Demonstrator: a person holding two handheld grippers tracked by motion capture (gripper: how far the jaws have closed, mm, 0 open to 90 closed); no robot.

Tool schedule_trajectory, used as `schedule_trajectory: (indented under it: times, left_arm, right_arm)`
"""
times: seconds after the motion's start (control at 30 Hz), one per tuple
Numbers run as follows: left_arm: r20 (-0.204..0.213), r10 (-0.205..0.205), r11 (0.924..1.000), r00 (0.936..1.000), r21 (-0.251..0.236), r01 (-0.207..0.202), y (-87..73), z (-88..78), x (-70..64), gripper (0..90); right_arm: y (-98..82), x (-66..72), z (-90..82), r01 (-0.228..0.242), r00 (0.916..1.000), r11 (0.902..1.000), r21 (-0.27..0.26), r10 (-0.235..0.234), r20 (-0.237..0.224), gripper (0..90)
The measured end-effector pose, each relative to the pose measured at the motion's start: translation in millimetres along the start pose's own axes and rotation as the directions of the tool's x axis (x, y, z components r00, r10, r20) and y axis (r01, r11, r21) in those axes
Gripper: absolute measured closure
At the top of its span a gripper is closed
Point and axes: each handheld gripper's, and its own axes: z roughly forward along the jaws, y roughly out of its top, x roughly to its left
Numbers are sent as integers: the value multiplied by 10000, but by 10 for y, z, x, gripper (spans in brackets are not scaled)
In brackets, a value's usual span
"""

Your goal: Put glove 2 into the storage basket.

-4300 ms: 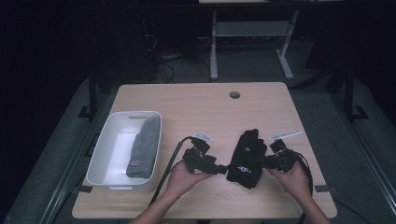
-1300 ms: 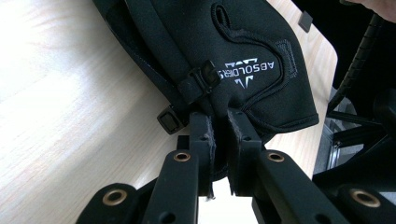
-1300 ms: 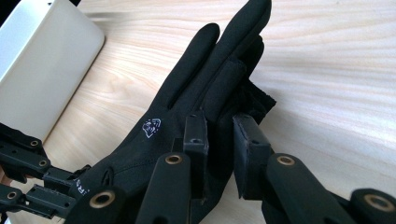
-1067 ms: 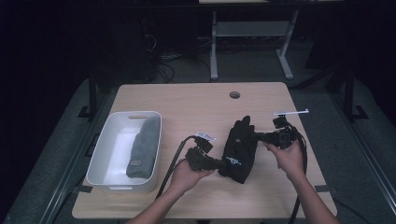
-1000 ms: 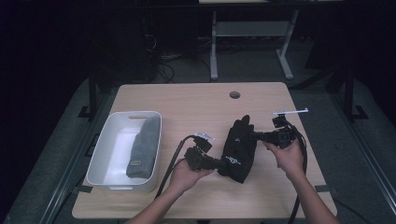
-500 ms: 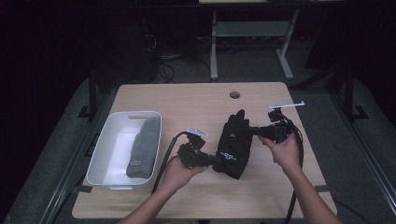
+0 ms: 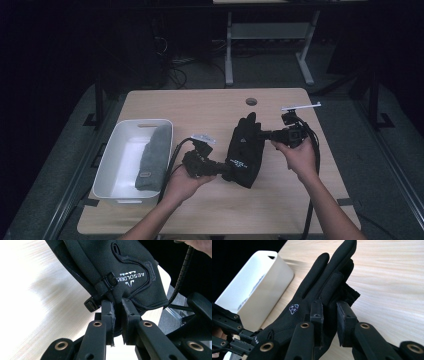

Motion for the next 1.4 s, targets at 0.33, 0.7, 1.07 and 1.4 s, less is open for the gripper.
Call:
schedule_trajectory:
  times: [0.33, 0.7, 1.07, 1.4]
  left_arm:
    - [-277, -23, 9998, 9996, -218, 17, -11, -195, 37, 822]
    - [-492, -4, 9990, 9988, -451, -18, -48, -452, 92, 822]
    - [-632, -112, 9975, 9979, -704, 68, -87, -649, 150, 822]
    - [-839, -211, 9958, 9963, -901, 135, -139, -841, 198, 822]
  right_arm:
    - [127, 140, 55, 184, 9993, 9998, -84, -186, -326, 768]
    - [295, 336, 156, 389, 9963, 9992, -111, -397, -764, 768]
    - [427, 505, 265, 614, 9938, 9981, -64, -617, -928, 767]
    - [529, 667, 368, 746, 9905, 9972, -28, -744, -1157, 767]
